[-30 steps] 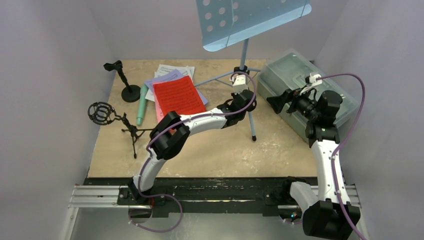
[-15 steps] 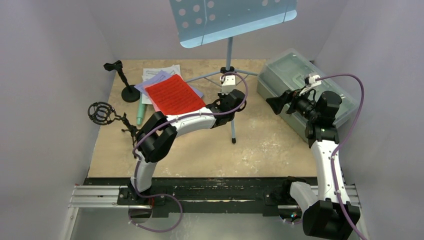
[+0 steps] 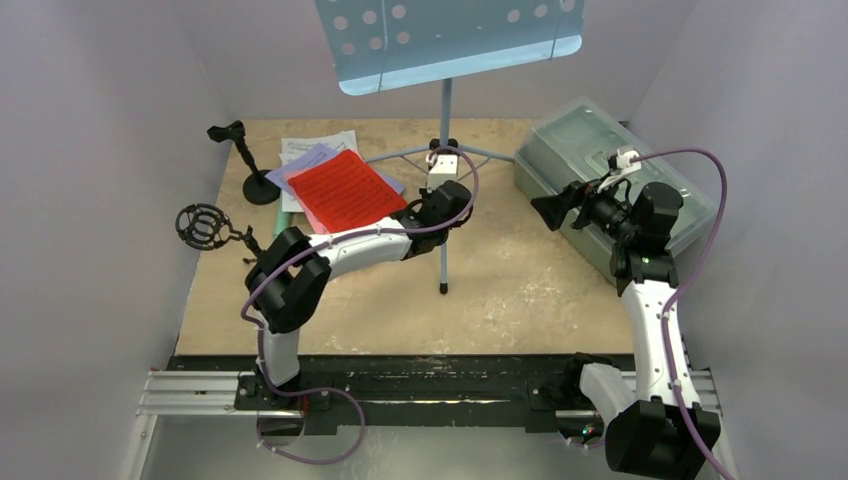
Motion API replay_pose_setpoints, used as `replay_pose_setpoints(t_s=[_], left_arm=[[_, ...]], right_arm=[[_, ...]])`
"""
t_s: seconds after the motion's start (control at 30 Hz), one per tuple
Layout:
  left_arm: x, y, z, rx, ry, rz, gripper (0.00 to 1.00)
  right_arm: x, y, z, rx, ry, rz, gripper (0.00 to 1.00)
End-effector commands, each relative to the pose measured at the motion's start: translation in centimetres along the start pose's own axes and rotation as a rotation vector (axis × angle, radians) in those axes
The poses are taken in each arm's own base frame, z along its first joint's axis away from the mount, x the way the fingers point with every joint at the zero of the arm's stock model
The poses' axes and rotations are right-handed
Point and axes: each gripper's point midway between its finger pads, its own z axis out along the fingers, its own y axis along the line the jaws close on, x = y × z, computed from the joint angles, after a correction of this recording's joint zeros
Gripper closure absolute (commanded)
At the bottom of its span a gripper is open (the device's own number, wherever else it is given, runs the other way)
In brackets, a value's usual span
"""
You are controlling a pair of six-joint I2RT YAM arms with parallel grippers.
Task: Pack up the instrument practice props
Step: Adjust the music stand at the center of the board.
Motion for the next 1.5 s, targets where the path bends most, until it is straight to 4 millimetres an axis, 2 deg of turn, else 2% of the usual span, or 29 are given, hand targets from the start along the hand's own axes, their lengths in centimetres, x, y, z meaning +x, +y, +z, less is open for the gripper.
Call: replay_pose_setpoints(t_s=[0.0, 0.3, 0.43, 0.7, 0.83, 0.97, 1.03, 1.2, 1.43, 1.47], left_arm=[[-1.6, 2.2, -1.5, -0.022, -0.024, 0.111, 1.0], [-1.8, 4.3, -2.3, -0.04, -0.025, 0.137, 1.0], [-1.1, 4.2, -2.8, 0.002, -0.006, 0.163, 1.0], [0.6, 4.2, -5.0, 0.127, 0.024, 0.194, 1.0], [0.3, 4.0, -5.7, 0.167, -0.006, 0.183, 1.0], [0.4, 3.5, -5.8, 0.198, 0.003, 0.182, 1.0], [0.6, 3.1, -5.7, 0.218, 0.012, 0.178, 0.94], [-0.1, 2.3, -6.2, 0.251, 0.01, 0.146, 0.67], [-2.0, 2.3, -8.8, 0.307, -0.022, 0.073, 0.38], [-2.1, 2.3, -9.1, 0.318, -0.026, 0.062, 0.36]], right_arm=[[-0.5, 0.4, -0.2, -0.019, -0.023, -0.024, 0.01], [-0.3, 0.6, -0.2, -0.029, -0.018, -0.027, 0.01], [-0.1, 0.6, -0.2, -0.035, -0.013, -0.04, 0.01], [0.9, 2.0, -0.4, -0.134, 0.013, -0.079, 0.01], [2.0, 3.3, -0.2, -0.234, 0.034, -0.055, 0.01], [2.9, 3.9, 0.9, -0.283, 0.065, -0.018, 0.01], [3.3, 4.7, 1.6, -0.309, 0.085, -0.005, 0.01], [3.7, 7.3, 3.6, -0.376, 0.123, 0.059, 0.01], [3.4, 8.8, 8.2, -0.392, 0.079, 0.152, 0.01], [3.2, 9.1, 8.7, -0.397, 0.066, 0.17, 0.01]])
